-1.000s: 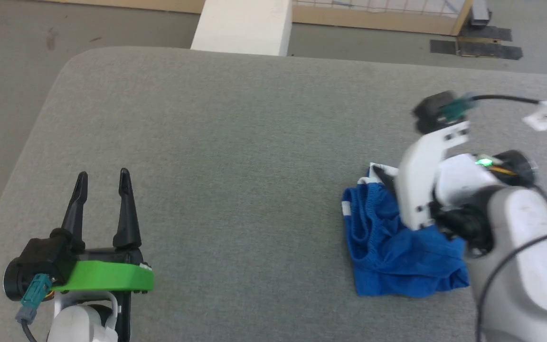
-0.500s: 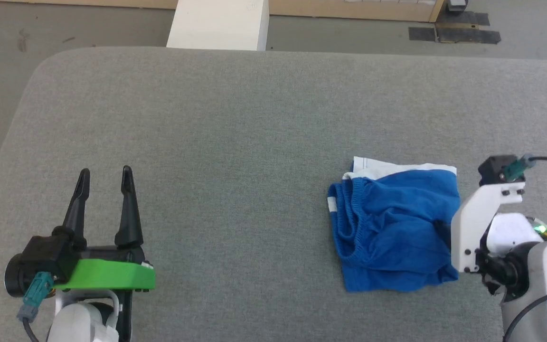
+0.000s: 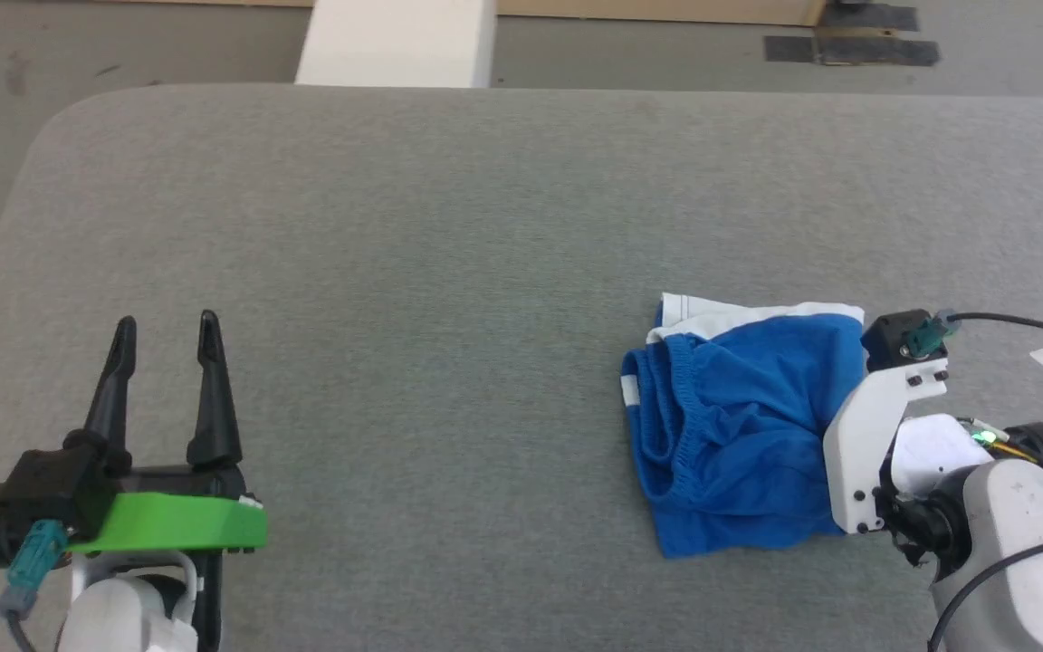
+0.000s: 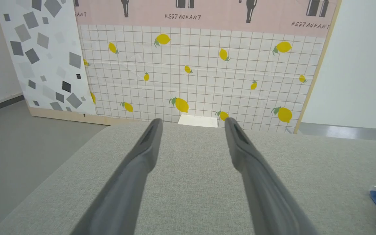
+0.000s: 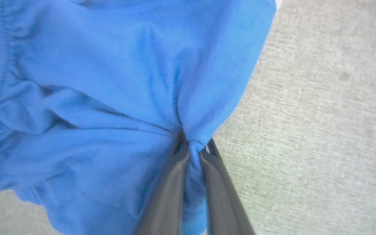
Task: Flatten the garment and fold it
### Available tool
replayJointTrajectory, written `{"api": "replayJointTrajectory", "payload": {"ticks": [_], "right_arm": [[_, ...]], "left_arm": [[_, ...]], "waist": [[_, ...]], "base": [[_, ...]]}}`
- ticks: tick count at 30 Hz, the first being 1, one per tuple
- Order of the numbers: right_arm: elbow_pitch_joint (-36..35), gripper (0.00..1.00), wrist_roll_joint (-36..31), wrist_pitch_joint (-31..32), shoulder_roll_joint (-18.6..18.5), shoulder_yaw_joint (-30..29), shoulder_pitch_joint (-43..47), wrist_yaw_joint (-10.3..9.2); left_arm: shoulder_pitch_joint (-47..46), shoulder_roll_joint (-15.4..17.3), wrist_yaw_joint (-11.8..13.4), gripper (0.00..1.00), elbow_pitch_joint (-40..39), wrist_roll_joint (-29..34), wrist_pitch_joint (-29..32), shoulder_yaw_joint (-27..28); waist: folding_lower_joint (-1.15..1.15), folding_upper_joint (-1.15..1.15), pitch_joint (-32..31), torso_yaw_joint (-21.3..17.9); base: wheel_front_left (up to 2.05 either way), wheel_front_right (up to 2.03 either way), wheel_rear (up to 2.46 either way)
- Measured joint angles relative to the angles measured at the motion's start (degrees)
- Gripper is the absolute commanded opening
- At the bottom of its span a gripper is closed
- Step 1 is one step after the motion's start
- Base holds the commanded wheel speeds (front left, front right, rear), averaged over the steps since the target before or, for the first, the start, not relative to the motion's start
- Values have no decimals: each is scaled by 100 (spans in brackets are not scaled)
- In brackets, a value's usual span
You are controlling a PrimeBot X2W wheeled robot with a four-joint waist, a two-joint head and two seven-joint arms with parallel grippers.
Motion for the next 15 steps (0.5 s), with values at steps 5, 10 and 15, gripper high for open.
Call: {"api": "replayJointTrajectory", "payload": {"ticks": [5,10,15], "right_arm": [[-25,0,334,-67,-623,666,-261,-2],[-98,0,577,-97,-1385,1200,-725,-2],[-1,0,708,-136,-2209,1244,-945,-2]], "left_arm": [[12,69,-1,100,-185,-30,-1,67],[8,189,-1,100,-442,-103,-1,29],[-62,303,-1,100,-636,-111,-1,-99]], "waist": [[0,0,57,-417],[0,0,184,-970],[0,0,426,-1457]], "base": [[0,0,0],[0,0,0],[0,0,0]]}}
